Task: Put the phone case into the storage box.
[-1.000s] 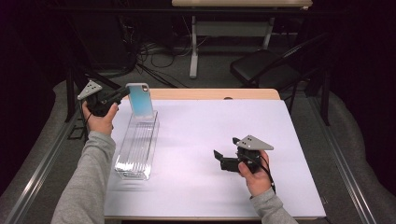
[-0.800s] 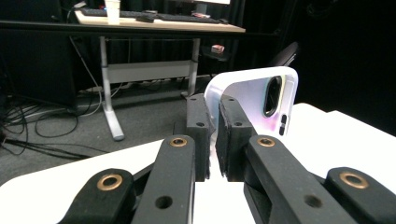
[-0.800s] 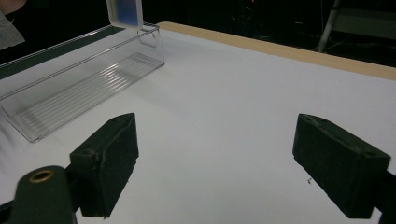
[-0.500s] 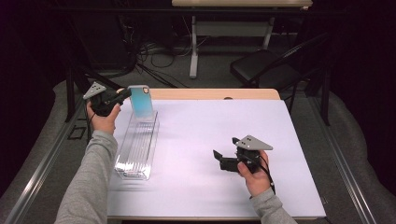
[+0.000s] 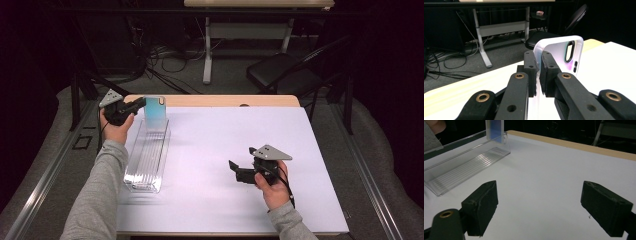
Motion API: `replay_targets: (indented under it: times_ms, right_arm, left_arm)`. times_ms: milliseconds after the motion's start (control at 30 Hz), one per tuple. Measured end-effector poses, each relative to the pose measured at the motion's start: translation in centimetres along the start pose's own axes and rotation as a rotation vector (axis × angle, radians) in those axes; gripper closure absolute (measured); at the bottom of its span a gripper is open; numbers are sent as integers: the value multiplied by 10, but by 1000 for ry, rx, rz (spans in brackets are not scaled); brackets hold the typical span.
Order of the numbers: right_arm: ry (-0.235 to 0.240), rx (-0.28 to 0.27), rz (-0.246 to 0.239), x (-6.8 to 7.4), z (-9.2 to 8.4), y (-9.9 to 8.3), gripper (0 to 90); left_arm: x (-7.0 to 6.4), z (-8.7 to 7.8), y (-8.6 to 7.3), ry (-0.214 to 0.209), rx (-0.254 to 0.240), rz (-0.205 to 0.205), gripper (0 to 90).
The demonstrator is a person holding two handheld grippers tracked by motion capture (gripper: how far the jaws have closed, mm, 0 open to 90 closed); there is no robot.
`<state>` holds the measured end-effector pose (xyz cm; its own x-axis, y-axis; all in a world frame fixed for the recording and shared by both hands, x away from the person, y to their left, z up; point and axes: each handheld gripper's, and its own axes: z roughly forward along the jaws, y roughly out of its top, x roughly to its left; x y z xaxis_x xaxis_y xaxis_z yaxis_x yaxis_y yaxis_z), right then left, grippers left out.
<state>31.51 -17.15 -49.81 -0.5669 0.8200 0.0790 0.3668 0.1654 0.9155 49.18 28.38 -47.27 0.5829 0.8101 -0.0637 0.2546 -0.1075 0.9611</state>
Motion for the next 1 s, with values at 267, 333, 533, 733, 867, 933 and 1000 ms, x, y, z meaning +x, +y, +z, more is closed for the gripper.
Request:
replay_targets:
  times_ms: [267,333,533,733,867,933,1000]
  right_arm:
    - [-1,-4,-2,-1,0,-1,139]
    - [-2,-3,-2,-1,0,-1,139]
    - [0,0,-6,-1,1,-1,139]
    - [2,-1,-6,-1,1,-2,139]
    - [2,2,-5,-2,1,-2,140]
    - [3,3,-7,-2,1,-2,140]
    - [3,1,-5,-2,1,-2,140]
  left_arm:
    - [0,4,-3,10,32,40,850]
    - [-1,5,-4,15,38,49,849]
    - [-4,9,-5,13,60,72,849]
    - [-3,12,-7,23,65,72,849]
    - [-1,12,-8,22,68,62,849]
    - [0,12,-9,23,73,60,849]
    - [0,12,-9,18,78,67,849]
